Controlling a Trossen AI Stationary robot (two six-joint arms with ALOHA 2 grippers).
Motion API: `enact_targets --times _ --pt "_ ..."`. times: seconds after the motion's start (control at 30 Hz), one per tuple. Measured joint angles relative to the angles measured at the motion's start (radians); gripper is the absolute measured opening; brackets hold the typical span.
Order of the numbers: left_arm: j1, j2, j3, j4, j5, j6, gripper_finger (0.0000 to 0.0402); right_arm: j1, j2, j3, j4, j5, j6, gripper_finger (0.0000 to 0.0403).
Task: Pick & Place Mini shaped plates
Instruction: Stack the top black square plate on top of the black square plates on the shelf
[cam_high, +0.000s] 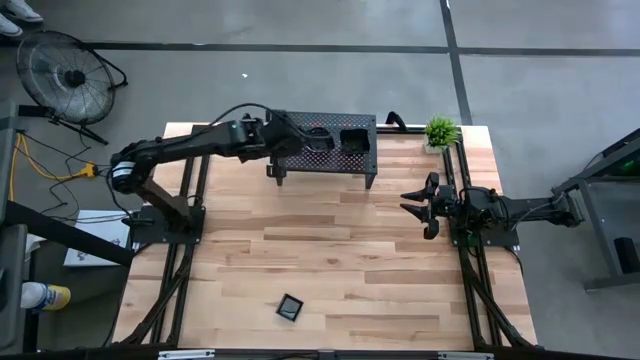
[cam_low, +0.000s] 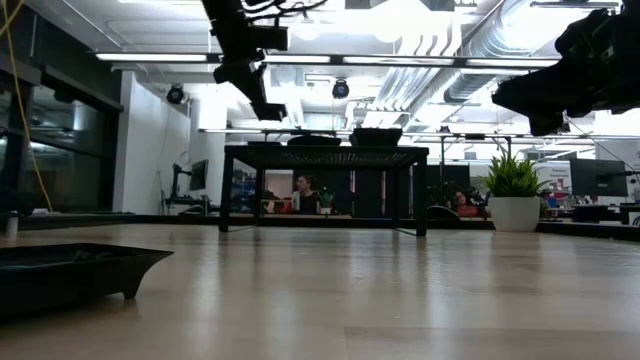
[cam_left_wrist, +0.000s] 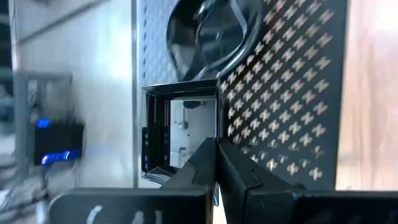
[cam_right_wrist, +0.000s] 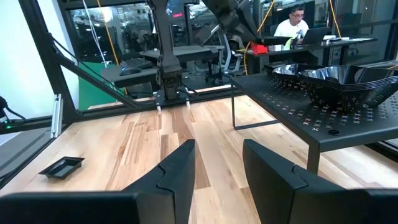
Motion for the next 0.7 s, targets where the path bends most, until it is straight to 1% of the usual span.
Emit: enact_targets --times 0.07,0.2,0.43,0.7 --pt "0.014 -0.031 -0.056 0.084 0.042 0.035 0.0005 0.0 0.0 0.0 0.0 0.0 0.0 0.0129" --pt "0.04 -0.062 -0.137 0.163 0.048 0.076 0.0005 0.0 0.0 0.0 0.0 0.0 0.0 0.0129" --pt "0.039 -0.059 -0.155 0.201 0.04 0.079 0.0005 0.0 0.0 0.0 0.0 0.0 0.0 0.0129" --pt "0.039 -0.057 -0.154 0.219 -0.005 0.072 0.0005 0.0 0.0 0.0 0.0 0.0 0.0 0.0129"
